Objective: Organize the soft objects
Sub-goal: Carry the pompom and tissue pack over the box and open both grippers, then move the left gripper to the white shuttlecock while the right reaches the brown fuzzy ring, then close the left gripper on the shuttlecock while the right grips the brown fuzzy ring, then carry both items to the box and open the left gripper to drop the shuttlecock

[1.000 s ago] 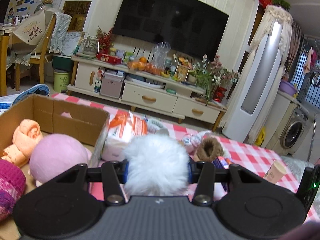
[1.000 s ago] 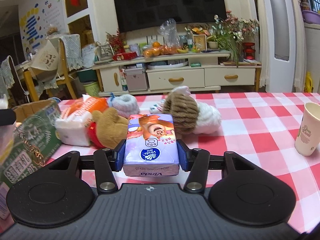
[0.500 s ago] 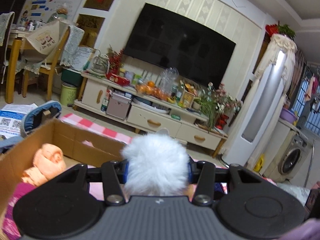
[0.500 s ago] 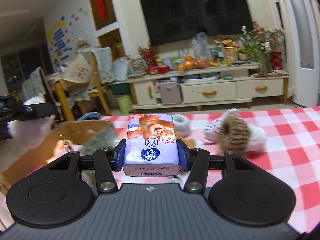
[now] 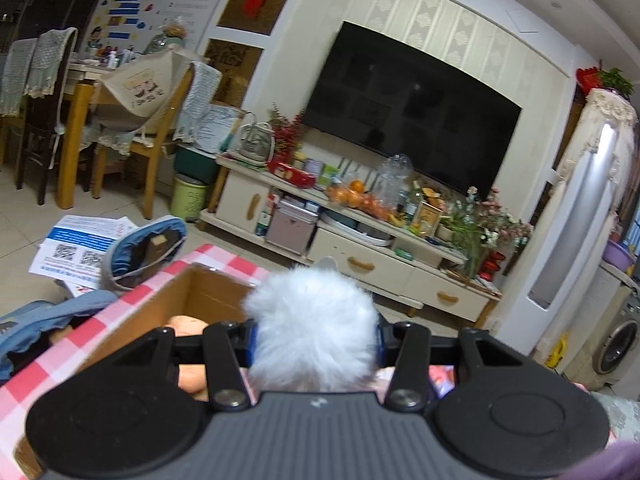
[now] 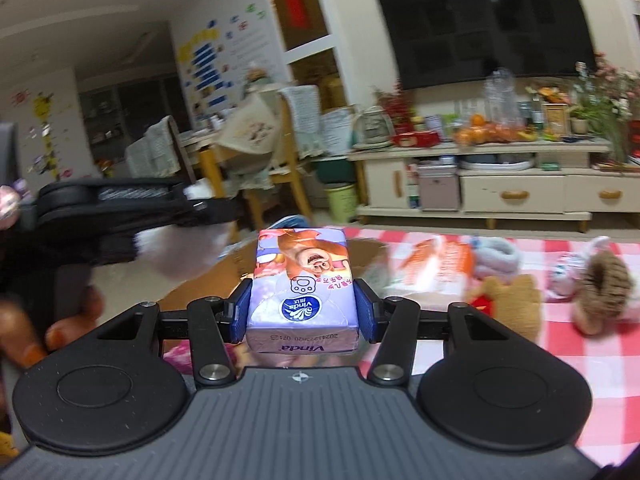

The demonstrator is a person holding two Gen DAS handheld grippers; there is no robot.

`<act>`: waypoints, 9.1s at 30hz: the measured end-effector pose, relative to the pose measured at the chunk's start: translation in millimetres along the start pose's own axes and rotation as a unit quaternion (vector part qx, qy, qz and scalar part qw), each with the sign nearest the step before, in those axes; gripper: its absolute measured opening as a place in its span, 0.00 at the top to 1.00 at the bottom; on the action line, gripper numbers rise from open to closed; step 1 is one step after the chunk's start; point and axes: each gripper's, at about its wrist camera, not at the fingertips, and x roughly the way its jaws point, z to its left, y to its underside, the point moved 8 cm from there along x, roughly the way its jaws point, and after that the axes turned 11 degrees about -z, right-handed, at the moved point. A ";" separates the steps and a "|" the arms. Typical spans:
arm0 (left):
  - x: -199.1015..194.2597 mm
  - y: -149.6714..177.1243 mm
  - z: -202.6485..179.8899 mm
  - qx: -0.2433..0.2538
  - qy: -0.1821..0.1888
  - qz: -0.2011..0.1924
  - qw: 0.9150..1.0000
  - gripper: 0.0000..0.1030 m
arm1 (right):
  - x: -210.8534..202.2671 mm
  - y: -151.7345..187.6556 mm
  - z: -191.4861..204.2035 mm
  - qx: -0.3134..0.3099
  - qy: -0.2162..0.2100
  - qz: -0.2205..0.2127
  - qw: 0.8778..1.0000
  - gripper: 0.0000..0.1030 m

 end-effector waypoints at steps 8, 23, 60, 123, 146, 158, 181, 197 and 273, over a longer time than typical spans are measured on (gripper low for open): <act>4.5 1.0 30.7 -0.003 -0.035 0.010 0.999 0.54 | 17.4 20.6 35.8 -0.027 -0.037 0.034 0.998 0.38; 6.7 12.2 31.5 0.022 -0.057 0.045 0.997 0.32 | 5.6 22.2 38.1 -0.057 -0.023 0.029 0.998 0.03; 14.3 37.3 -38.4 0.083 -0.022 0.059 0.995 0.01 | -33.0 5.2 -77.9 0.068 0.121 -0.024 0.990 0.00; 54.2 181.7 -181.0 0.205 0.068 0.193 0.957 0.01 | -38.7 23.7 -135.0 0.091 0.278 -0.041 0.955 0.00; 90.1 211.9 -178.5 0.188 0.035 0.228 0.955 0.26 | 23.6 21.2 -161.7 0.002 0.275 -0.013 0.961 0.00; 92.1 211.2 -172.9 0.160 0.051 0.234 0.958 0.53 | 27.9 20.1 -168.8 -0.039 0.276 0.007 0.960 0.69; 68.4 185.4 -164.2 0.133 0.085 0.213 0.964 0.59 | -0.3 28.3 -151.7 0.028 0.250 -0.008 0.968 0.85; 45.0 146.2 -163.4 0.114 0.118 0.162 0.973 0.59 | -31.7 18.5 -122.4 0.039 0.257 -0.033 0.965 0.86; 35.7 34.9 36.8 0.043 -0.102 0.078 0.991 0.30 | 59.2 60.0 15.9 -0.029 0.146 0.077 0.986 0.00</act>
